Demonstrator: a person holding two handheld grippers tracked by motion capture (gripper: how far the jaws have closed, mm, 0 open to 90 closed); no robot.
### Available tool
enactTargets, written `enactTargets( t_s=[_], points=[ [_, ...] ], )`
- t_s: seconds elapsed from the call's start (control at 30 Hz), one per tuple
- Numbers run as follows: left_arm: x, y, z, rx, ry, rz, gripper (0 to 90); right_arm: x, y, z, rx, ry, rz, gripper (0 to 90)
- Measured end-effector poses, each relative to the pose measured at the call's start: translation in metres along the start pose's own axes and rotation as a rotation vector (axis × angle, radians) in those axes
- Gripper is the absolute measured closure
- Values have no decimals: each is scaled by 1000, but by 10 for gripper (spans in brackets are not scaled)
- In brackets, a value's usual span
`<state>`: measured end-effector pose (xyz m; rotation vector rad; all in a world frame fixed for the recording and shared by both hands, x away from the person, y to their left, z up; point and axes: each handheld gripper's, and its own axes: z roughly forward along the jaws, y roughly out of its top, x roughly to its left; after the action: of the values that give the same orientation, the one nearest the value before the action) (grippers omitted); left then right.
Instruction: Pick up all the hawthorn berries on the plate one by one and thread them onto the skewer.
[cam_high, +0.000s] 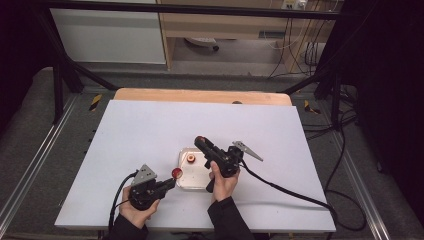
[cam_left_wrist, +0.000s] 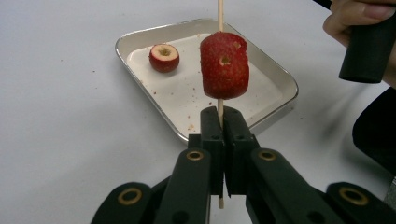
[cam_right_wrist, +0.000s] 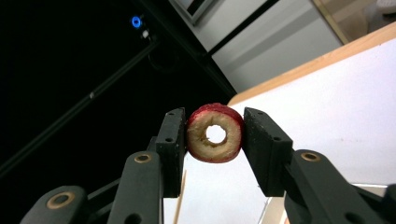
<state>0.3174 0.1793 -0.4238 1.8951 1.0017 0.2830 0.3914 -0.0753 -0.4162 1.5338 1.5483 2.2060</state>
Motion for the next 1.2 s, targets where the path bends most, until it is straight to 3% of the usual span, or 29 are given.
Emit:
enactTargets(
  t_s=[0.27,0.7,1.2],
  points=[
    [-9,2,5,-13,-17,-25,882,0,-8,1,-91,12,24,606],
    [-15,4,11,-14,-37,-76,882,-1,-18,2,-162,34,23,607],
    [-16,5,12,-20,-47,-94,882,-2,-24,3,-179,53,22,608]
  ],
)
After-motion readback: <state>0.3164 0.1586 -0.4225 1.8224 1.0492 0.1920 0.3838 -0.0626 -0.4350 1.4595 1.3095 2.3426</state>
